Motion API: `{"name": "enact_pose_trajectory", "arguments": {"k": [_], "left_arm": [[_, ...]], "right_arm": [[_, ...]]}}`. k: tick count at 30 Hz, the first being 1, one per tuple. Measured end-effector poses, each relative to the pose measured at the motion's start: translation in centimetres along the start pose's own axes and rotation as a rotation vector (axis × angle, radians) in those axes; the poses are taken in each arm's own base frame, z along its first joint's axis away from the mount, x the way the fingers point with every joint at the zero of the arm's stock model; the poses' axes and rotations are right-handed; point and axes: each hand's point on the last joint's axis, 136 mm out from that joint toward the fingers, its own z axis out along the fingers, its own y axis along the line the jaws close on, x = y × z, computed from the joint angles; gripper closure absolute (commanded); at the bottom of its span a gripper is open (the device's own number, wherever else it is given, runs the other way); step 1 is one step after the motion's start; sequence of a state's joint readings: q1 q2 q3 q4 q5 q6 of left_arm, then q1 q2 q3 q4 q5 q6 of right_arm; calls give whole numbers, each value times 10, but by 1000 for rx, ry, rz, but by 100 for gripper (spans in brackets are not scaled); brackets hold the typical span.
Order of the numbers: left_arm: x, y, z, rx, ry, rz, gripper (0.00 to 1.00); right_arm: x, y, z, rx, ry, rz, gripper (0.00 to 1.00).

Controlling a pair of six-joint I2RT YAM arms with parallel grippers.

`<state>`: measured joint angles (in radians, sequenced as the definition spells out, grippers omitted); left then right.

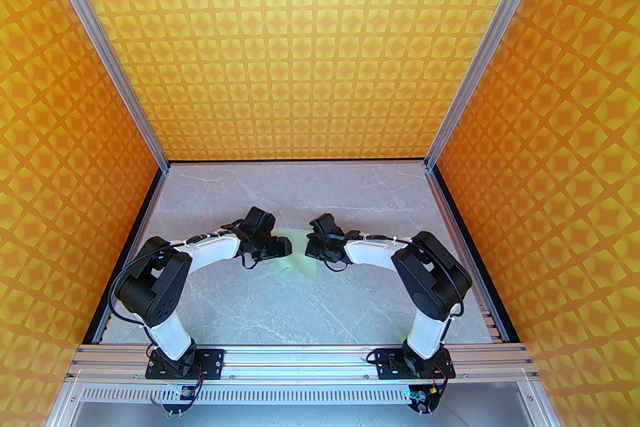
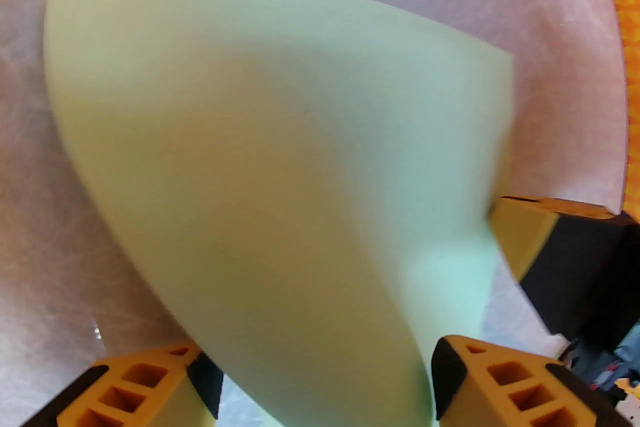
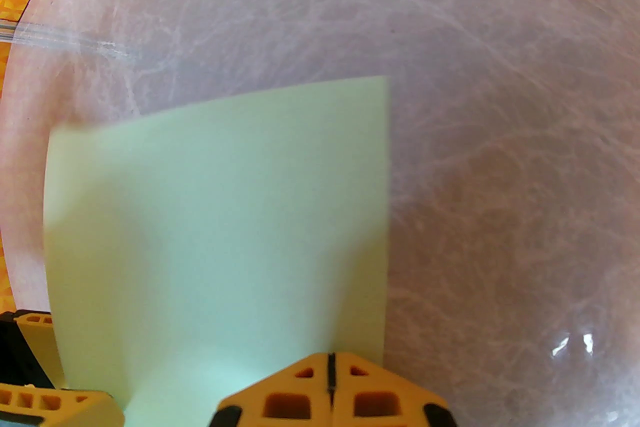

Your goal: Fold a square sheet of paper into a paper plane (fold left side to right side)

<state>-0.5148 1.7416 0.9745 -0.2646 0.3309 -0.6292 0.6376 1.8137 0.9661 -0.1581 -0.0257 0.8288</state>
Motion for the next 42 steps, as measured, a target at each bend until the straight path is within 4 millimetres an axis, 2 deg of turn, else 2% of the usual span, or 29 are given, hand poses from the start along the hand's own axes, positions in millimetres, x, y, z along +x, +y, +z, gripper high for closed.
{"name": "enact_pose_trajectory", "arguments": {"k": [5,9,13,24,29,38,42], "left_arm": [[-19,6,0,30,-46,-26,25],[-25,13,8,29,-49,-36,25],[-38,10,13,48,-64,-26,25],[-52,7,15,126,-37,-30,26],[-67,-4,11,194,-97,36,26],[-29,-12,-27,260,-97,78,28],[-19,-11,-33,270,-89,79,28]], "right_arm": [[0,1,1,-6,2,0,100],[0,3,2,-18,1,0,100],[0,4,3,-24,3,0,100],[0,6,4,-34,4,-4,100],[0,6,4,-34,4,-9,100],[0,6,4,-34,4,-23,100],[0,7,3,-33,5,-23,100]]}}
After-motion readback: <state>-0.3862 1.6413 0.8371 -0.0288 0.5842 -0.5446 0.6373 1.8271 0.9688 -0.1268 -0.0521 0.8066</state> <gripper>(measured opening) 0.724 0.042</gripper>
